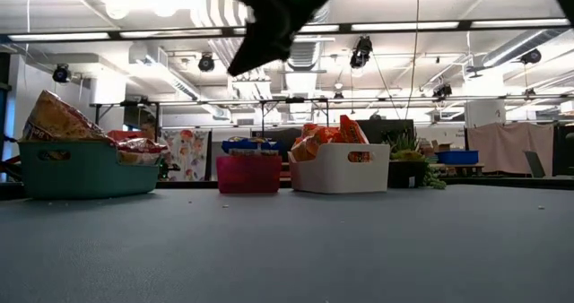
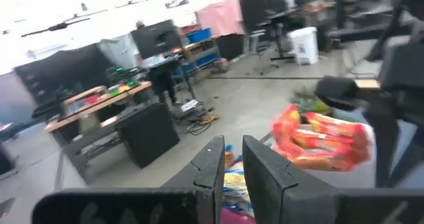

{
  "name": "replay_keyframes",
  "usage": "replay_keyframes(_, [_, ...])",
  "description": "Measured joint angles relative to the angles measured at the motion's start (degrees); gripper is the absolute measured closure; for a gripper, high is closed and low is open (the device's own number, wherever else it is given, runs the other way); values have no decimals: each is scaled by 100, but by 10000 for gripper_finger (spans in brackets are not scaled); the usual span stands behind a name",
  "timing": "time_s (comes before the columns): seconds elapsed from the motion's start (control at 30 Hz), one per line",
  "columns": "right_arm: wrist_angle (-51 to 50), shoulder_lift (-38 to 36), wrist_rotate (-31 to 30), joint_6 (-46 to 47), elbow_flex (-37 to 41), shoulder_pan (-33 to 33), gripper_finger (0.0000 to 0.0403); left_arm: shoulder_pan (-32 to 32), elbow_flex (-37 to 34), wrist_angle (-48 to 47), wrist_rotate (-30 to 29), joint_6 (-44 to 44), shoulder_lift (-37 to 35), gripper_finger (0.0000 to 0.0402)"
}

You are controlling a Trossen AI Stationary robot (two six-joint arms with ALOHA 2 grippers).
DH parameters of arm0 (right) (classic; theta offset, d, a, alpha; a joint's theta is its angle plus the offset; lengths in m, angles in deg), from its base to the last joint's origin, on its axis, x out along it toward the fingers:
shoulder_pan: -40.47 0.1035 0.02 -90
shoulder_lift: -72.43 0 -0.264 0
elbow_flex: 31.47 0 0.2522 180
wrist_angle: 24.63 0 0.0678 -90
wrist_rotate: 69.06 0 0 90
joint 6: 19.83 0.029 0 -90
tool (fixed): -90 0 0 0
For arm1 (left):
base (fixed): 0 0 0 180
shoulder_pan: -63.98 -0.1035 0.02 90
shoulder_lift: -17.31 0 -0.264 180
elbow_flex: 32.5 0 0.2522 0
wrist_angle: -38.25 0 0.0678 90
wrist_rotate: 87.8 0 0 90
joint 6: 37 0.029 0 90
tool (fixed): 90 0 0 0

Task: Sort Maruchan noodles
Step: Put the red noodle pack into the green bin

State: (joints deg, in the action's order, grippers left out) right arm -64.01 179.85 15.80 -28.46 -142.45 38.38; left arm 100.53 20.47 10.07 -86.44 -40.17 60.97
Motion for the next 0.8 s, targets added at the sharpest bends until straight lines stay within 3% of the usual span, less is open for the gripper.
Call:
replay_keyframes(0.23, [1598, -1457, -242, 100, 2260, 229, 394, -7, 16, 1283, 1613, 1255, 488, 364])
replay_keyframes(0.43, [2058, -2431, -243, -127, 3230, 260, 394, -51, 477, 1236, 1726, 1276, 897, 364])
replay_keyframes(0.6, [2223, -3071, -252, -295, 3746, 258, 394, -131, 1352, -123, 1797, 679, 1183, 364])
replay_keyframes(0.8, [2781, -3536, -240, -466, 4350, 258, 394, -471, 2580, -1963, 2830, -112, 1717, 364])
